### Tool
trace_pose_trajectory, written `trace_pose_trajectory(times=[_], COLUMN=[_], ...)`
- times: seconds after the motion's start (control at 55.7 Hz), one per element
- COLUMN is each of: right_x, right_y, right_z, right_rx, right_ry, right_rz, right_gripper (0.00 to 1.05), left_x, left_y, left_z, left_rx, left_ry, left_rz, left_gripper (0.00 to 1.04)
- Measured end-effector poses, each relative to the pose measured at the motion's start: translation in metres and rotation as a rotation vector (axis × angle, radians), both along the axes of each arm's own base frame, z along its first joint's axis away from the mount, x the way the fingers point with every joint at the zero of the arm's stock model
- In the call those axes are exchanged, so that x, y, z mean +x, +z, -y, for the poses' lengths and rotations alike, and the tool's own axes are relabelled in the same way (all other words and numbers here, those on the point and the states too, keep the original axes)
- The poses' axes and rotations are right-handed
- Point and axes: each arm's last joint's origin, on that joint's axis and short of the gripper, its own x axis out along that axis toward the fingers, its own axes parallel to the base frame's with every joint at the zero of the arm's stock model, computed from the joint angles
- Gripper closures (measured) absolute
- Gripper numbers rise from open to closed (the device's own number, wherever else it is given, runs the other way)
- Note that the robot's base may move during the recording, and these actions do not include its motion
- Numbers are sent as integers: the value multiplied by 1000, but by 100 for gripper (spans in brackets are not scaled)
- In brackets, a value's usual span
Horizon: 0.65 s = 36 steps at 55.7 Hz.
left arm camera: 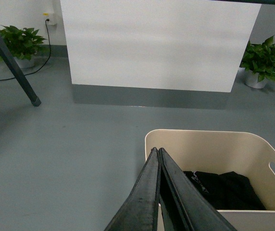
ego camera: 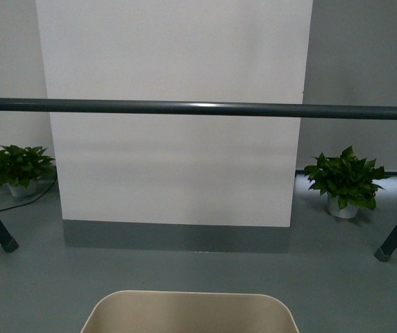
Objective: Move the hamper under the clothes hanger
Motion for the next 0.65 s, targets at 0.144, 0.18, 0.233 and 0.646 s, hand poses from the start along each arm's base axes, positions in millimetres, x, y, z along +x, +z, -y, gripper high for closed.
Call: trace_pose_trajectory(times=[0.144,0.18,0.233,0.646], right_x=[0,0,0,0], right_y=[0,0,0,0], right_z=[0,0,0,0], right_rx=[0,0,-1,-1], right_ry=[0,0,0,1], right_rz=[2,2,2,2], right_gripper=[103,103,100,24], left_x=[0,0,0,0], left_y=[0,0,0,0], left_z=[0,0,0,0], left_rx=[0,0,0,0], left_ry=[0,0,0,0], left_rz=[1,1,1,1], left_gripper=[101,101,101,37])
